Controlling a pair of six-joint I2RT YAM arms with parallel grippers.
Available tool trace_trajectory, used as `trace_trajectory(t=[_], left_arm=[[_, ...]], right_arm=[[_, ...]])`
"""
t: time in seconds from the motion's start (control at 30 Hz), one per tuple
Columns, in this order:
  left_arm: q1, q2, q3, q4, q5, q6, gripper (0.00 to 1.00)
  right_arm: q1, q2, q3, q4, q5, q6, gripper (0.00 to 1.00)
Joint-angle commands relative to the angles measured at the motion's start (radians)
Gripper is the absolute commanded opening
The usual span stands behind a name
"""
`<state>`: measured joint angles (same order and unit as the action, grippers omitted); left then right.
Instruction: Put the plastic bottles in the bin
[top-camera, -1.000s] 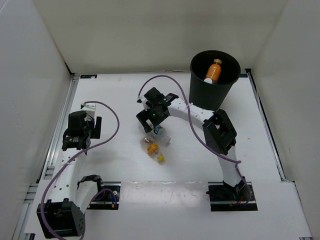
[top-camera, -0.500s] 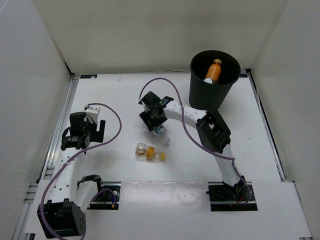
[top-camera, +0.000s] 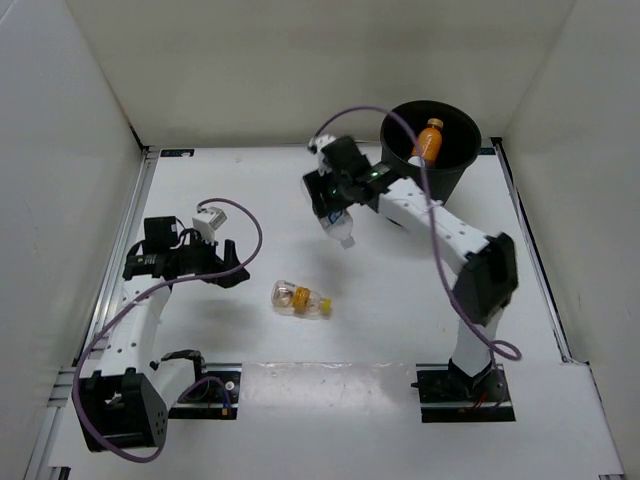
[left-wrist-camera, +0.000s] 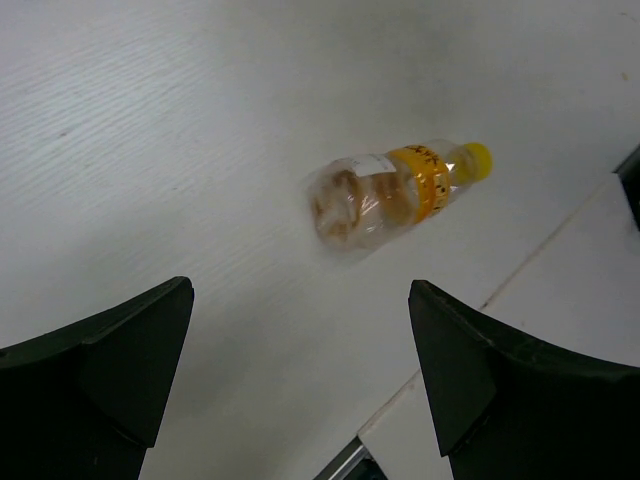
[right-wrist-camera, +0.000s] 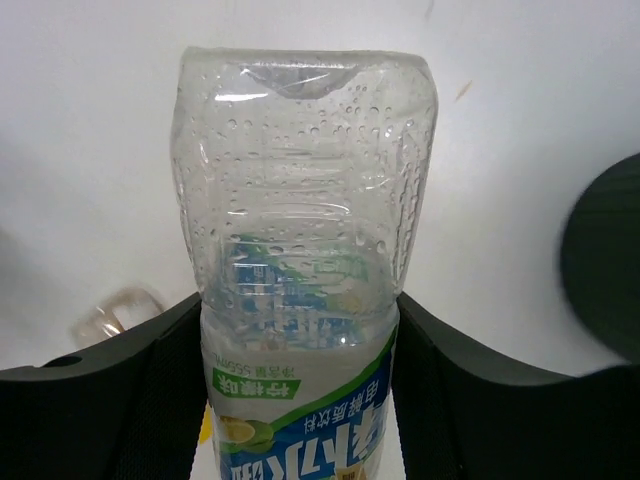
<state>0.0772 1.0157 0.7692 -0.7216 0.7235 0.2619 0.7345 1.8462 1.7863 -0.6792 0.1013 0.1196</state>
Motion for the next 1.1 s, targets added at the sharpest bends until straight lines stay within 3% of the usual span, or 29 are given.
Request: trace_trajectory(t=[0.0, 0.2, 0.37, 0.43, 0.57, 0.67, 0.7, 0.73, 0.93, 1.07], left_arm=[[0.003, 0.046, 0.018, -0.013, 0.210, -0.003, 1.00], [0.003, 0.057, 0.008, -0.004, 0.211, 0.006, 1.00], [0.003, 0.028, -0.002, 0.005, 0.191, 0.007, 1.00], [0.003, 0.018, -0.011, 0.005, 0.182, 0.007, 1.00], [0.003, 0.009, -0.021, 0.014, 0.172, 0.007, 1.00], [0.003, 0.009, -0.021, 0.014, 0.163, 0.007, 1.00], [0.003, 0.009, -0.021, 0.014, 0.163, 0.007, 1.00], [0.003, 0.009, -0.021, 0.014, 0.163, 0.007, 1.00], [0.003, 0.009, -0.030, 0.033, 0.120, -0.012, 1.00], [0.003, 0.018, -0.041, 0.083, -0.026, -0.101, 1.00]], right_arm=[[-0.046, -0.156, 0.110, 0.082, 0.104, -0.003, 0.15], [-0.213, -0.240, 0.032, 0.245, 0.412, 0.063, 0.13], [-0.342, -0.118, 0.148, 0.245, 0.508, 0.112, 0.21], [-0.362, -0.047, 0.194, 0.224, 0.524, 0.074, 0.29], [-0.397, 0.077, 0.310, 0.224, 0.627, -0.027, 0.30], [-0.406, 0.107, 0.372, 0.233, 0.607, -0.098, 0.53], [-0.415, 0.107, 0.372, 0.233, 0.607, -0.098, 0.69], [-0.415, 0.093, 0.361, 0.233, 0.591, -0.086, 0.99], [-0.365, -0.022, 0.303, 0.204, 0.479, -0.090, 1.00], [-0.249, -0.128, 0.208, 0.204, 0.479, -0.164, 1.00]])
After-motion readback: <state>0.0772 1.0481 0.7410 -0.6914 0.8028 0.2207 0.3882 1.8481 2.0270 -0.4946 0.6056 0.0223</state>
